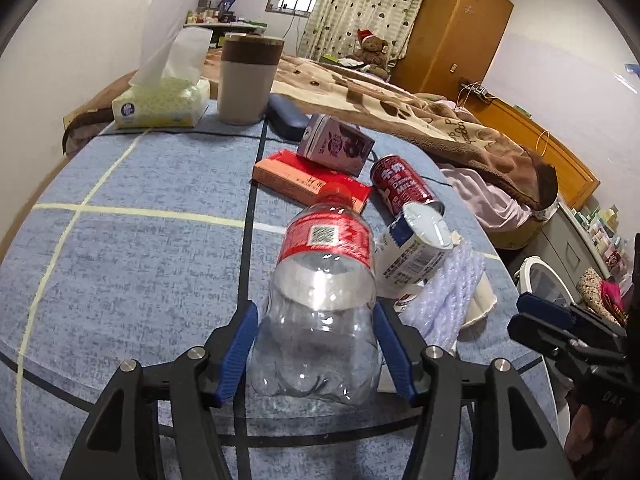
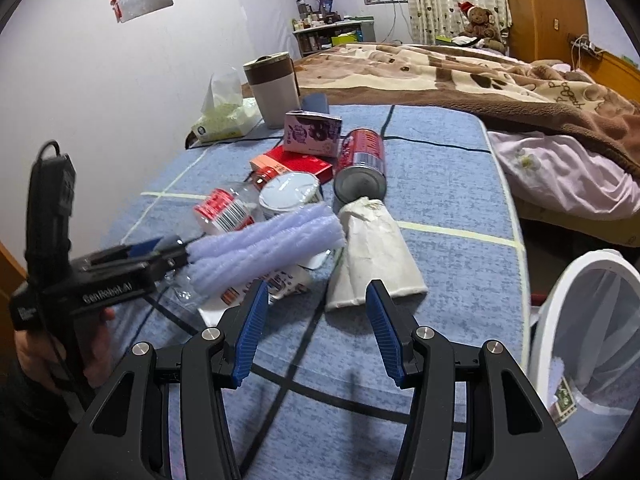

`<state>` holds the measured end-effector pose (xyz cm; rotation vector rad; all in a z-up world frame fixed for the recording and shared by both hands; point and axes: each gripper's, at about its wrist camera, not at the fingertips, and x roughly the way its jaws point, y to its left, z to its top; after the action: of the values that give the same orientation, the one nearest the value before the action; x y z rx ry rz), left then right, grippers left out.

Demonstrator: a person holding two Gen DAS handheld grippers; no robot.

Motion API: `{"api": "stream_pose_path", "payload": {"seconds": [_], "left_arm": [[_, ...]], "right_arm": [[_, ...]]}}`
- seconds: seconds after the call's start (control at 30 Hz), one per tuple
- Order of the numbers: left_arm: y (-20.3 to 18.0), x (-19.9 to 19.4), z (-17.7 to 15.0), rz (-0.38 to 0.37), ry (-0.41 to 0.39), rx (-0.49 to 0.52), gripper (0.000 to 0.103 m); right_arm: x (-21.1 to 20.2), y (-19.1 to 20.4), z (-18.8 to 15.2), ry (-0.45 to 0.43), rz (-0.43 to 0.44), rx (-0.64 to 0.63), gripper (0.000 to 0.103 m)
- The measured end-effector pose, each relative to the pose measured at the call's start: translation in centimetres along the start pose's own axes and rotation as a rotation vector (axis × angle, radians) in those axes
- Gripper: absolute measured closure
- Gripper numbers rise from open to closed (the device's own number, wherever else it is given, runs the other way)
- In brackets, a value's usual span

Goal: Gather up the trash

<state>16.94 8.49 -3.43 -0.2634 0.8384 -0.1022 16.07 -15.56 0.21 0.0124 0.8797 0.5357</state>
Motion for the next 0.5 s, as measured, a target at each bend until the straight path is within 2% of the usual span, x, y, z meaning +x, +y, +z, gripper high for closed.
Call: {"api": "stream_pose_path", "payload": {"seconds": [0.5], "left_arm": [[0.1,-0.8,-1.8,-0.019,-0.042,-0.008,0.041]], "right_arm": [[3.5,0.4,1.9,0.042,0.093,0.114,0.05]]}}
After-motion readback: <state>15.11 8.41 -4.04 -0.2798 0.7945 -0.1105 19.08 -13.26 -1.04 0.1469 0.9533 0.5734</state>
